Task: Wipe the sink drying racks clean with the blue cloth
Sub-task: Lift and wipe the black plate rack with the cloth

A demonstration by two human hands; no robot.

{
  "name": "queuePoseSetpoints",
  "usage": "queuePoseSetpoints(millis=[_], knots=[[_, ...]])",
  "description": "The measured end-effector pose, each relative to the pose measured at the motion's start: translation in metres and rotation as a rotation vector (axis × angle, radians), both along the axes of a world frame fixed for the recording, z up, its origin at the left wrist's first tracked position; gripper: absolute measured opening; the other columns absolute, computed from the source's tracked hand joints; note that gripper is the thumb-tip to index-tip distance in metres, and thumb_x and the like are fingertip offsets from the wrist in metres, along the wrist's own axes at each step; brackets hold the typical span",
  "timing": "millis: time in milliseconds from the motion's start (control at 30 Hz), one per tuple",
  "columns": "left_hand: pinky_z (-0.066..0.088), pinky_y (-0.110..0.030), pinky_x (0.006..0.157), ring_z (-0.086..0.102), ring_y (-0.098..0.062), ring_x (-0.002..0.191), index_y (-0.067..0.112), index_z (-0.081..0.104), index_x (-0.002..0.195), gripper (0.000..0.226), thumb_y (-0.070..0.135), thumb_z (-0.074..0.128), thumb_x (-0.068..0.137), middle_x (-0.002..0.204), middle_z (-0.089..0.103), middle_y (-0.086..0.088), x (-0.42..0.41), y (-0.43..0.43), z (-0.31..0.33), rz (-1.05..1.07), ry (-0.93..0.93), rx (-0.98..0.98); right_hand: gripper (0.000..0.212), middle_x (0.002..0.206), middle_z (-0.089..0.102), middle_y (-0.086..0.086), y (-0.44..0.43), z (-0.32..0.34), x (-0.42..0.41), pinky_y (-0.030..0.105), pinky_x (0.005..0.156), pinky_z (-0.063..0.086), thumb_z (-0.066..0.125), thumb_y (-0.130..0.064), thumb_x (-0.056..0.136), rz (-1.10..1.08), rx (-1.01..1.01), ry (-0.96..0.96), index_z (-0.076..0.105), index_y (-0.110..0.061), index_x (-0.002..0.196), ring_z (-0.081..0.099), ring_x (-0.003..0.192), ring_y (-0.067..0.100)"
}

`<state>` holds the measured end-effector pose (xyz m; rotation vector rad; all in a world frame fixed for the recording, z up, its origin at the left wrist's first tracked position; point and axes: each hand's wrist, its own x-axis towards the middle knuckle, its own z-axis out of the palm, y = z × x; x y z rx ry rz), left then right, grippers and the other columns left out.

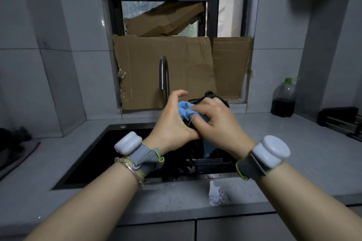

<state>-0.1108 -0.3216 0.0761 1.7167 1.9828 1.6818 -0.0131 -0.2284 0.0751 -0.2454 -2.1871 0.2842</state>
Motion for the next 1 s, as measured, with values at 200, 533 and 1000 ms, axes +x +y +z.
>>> queuePoseSetpoints(millis=[200, 533, 1000], knots=[[0.046, -0.027, 0.098, 0.058, -0.014, 0.106, 0.042, 0.033, 0.111, 0.088, 0.005, 0.088, 0.054, 0.111, 0.052, 0.01, 0.004, -0.005, -0.011, 0.003, -0.065, 0.042, 0.027, 0.089, 0.053, 0.007, 0.018, 0.017, -0.001, 0.035, 0.075, 0.038, 0.05, -0.026, 0.089, -0.233, 0.016, -0.07, 0.069, -0.02, 0.106, 0.046, 0.097, 0.029], [0.045, -0.022, 0.097, 0.056, -0.009, 0.108, 0.049, 0.031, 0.108, 0.09, 0.003, 0.087, 0.055, 0.113, 0.051, 0.009, 0.002, -0.016, -0.016, -0.035, -0.105, 0.051, 0.045, 0.079, 0.051, 0.003, 0.009, 0.014, -0.001, 0.043, 0.077, 0.04, 0.038, -0.032, 0.076, -0.171, 0.031, -0.005, 0.072, -0.018, 0.103, 0.046, 0.089, 0.032], [0.049, -0.03, 0.095, 0.06, -0.009, 0.106, 0.05, 0.028, 0.113, 0.092, 0.013, 0.085, 0.05, 0.118, 0.056, 0.007, 0.013, -0.02, -0.017, -0.095, -0.065, 0.004, 0.048, 0.078, 0.046, -0.003, -0.01, -0.004, 0.004, 0.038, 0.074, 0.032, 0.032, -0.037, 0.074, 0.024, 0.043, 0.061, 0.074, -0.022, 0.093, 0.04, 0.083, 0.018]])
